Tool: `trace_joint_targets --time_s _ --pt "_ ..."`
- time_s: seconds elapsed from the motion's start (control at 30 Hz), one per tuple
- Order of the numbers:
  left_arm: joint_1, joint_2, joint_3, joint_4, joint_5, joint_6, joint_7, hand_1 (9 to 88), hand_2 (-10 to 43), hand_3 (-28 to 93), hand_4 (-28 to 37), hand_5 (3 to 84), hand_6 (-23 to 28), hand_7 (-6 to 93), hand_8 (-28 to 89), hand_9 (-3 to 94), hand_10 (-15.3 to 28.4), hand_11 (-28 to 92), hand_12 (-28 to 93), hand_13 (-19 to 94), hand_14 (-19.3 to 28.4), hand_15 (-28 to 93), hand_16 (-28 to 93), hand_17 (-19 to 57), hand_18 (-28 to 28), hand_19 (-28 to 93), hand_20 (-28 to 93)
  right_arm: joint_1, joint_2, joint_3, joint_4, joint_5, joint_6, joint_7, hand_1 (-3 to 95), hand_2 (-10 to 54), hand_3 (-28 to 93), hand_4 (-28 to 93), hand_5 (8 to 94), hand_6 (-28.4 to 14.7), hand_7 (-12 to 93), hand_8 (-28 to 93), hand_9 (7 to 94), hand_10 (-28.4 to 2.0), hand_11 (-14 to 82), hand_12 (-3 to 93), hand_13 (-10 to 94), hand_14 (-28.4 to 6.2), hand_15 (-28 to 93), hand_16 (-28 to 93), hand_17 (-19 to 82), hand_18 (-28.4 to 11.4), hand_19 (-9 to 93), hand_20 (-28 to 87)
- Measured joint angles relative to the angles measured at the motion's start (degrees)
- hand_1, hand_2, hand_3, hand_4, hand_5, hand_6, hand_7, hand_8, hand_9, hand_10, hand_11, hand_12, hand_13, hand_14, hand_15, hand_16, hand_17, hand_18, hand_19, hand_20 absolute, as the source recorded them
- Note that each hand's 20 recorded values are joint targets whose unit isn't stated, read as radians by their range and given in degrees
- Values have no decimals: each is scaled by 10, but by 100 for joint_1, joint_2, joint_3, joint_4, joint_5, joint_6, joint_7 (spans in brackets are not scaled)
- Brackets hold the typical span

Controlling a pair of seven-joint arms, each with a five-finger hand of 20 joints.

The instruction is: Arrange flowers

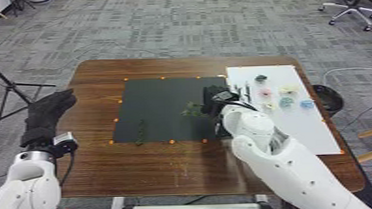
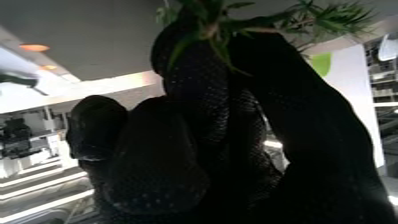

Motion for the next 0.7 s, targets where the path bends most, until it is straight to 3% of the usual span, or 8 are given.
trace_joint_targets --time_s 0.2,0.43,0.7 --pt "12 0 -8 -6 -3 0 -49 281 44 656 -208 498 55 186 -74 473 147 227 115 362 179 178 29 55 130 102 172 79 -471 11 418 -136 -197 145 511 -43 559 -25 837 -2 222 285 929 -105 389 271 921 -26 672 348 546 -218 899 400" --pt "14 19 -8 -15 -3 -3 -115 281 43 656 -208 497 56 184 -74 470 147 223 115 359 180 176 30 53 131 102 172 146 -776 -37 513 370 -252 586 516 -45 554 -26 849 -8 204 271 936 -103 365 253 931 -28 653 341 551 -218 900 390" --pt "2 132 41 -29 1 -4 -186 281 42 655 -207 497 58 181 -73 463 148 219 116 356 181 175 32 50 132 104 171 366 -913 -447 576 690 -203 626 522 -44 545 -23 861 -10 188 267 937 -103 364 233 937 -28 647 334 556 -220 901 382"
